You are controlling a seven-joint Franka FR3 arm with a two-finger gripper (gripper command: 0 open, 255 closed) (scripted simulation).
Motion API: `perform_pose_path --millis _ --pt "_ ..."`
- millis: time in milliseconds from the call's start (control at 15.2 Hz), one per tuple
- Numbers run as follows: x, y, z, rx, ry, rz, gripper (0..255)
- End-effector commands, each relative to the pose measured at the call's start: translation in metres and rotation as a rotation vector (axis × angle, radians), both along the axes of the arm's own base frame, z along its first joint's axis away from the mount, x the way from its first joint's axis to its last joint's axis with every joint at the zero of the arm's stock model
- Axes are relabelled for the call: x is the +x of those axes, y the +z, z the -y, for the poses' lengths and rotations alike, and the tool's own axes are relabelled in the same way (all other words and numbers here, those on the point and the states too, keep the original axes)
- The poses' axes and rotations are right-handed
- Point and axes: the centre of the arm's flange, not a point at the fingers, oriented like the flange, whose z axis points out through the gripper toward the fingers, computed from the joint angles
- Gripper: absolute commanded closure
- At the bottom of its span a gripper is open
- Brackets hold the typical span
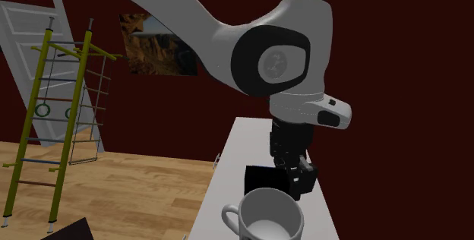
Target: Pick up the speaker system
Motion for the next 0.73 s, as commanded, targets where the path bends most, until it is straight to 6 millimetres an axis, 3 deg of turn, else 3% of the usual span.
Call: perform_pose_path --millis 0,528,660 --pt "0.000 -0.001 0.000 0.000 0.000 0.000 255" --pt "0.000 0.000 0.000 0.000 0.000 0.000 255" --pt "0.000 0.010 0.000 0.000 0.000 0.000 255"
